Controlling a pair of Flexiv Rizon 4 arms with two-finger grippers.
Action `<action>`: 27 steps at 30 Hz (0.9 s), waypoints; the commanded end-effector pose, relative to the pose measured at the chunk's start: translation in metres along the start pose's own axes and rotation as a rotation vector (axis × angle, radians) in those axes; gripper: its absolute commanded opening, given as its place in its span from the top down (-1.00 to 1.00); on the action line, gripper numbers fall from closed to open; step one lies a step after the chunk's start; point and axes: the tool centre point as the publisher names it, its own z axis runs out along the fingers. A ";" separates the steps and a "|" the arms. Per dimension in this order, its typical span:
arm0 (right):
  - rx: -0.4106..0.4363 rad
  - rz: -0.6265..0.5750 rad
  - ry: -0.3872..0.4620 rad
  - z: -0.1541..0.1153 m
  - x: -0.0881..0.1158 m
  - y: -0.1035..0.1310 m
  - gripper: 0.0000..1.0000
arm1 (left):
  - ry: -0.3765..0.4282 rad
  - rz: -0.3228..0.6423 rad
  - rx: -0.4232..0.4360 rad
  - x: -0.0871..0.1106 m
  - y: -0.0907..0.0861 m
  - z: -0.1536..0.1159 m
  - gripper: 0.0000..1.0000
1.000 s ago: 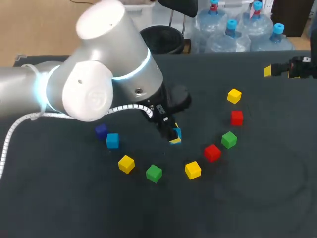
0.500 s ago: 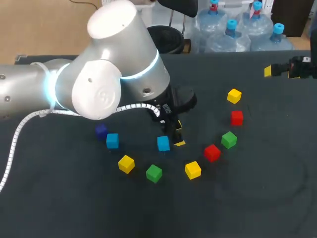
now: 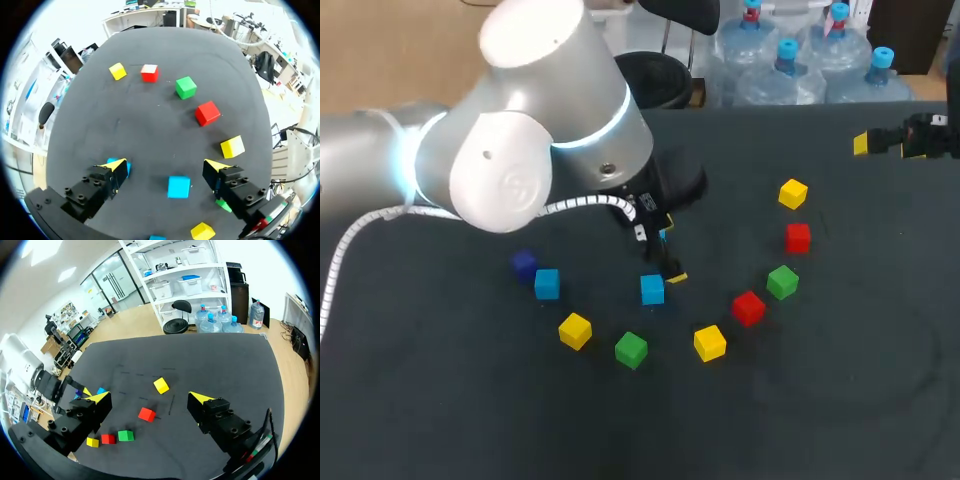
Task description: Place the blue cubes, place green cubes on the blue cubes, place the yellow cubes on the green cubes, then place the red cubes on the yellow cubes, and place purple cube on the red cubes.
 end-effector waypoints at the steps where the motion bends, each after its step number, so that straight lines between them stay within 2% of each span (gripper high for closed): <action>1: 0.002 0.000 0.000 0.000 0.000 0.000 -1.00 | 0.002 -0.022 -0.034 0.009 0.000 -0.018 -1.00; 10: 0.002 0.000 0.000 0.000 0.000 0.000 -1.00 | 0.007 -0.128 -0.125 0.040 0.017 -0.047 -1.00; 13: 0.002 0.000 0.000 0.000 0.000 0.000 -1.00 | 0.032 -0.159 -0.156 0.051 0.025 -0.053 -1.00; 15: 0.002 0.000 0.000 0.000 0.000 0.000 -1.00 | 0.025 -0.158 -0.166 0.056 0.028 -0.057 -1.00; 27: 0.002 0.000 0.000 0.000 0.000 0.000 -1.00 | 0.048 -0.196 -0.192 0.077 0.043 -0.060 -1.00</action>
